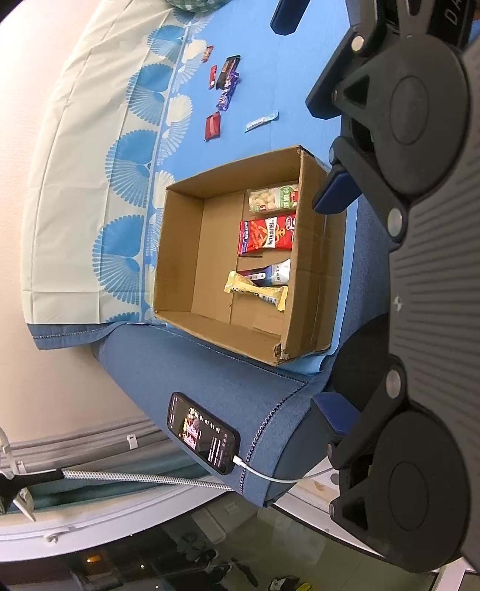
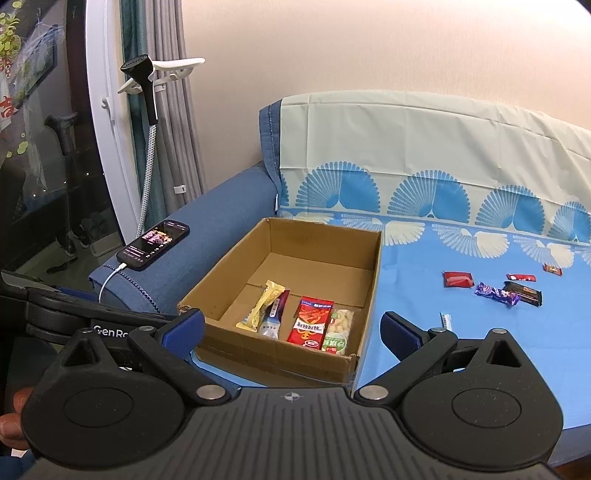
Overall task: Organize snacks
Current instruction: 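Reach both tools over the sofa toward the scattered snacks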
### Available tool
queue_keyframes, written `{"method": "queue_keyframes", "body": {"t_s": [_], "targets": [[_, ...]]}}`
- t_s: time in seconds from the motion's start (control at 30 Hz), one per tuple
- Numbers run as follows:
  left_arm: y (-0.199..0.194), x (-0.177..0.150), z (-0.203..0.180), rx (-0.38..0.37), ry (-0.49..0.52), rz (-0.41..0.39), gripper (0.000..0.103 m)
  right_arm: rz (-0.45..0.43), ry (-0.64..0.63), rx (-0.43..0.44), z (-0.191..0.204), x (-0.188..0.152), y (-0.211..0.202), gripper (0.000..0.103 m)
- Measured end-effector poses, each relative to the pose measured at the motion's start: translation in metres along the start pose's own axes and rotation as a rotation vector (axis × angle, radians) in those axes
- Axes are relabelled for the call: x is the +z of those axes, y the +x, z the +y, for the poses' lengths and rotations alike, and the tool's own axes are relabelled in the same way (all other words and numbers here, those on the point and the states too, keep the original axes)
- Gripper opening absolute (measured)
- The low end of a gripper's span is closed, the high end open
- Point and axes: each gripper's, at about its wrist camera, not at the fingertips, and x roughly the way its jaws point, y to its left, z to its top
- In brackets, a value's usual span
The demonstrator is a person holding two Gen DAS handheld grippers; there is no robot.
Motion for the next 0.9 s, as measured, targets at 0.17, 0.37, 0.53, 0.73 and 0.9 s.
{"method": "queue_keyframes", "body": {"t_s": [0.17, 0.37, 0.53, 0.73, 0.9], "targets": [[0.009, 0.005, -0.013, 0.004, 0.049, 0.022, 0.103, 0.007, 0.031, 0.001, -0.011, -0.002, 0.006, 0.101], [0.025, 0.020, -0.040, -0.018, 0.114, 0.051, 0.103, -0.008, 0.078, -0.032, -0.041, -0.001, 0.013, 0.101], [0.046, 0.049, -0.075, -0.113, 0.153, 0.101, 0.103, -0.026, 0.133, -0.129, -0.090, 0.001, 0.017, 0.101], [0.079, 0.095, -0.145, -0.192, 0.245, 0.100, 0.103, -0.042, 0.181, -0.295, -0.174, 0.003, 0.021, 0.101], [0.122, 0.130, -0.215, -0.277, 0.346, 0.113, 0.103, -0.027, 0.202, -0.393, -0.250, 0.003, 0.040, 0.101]]}}
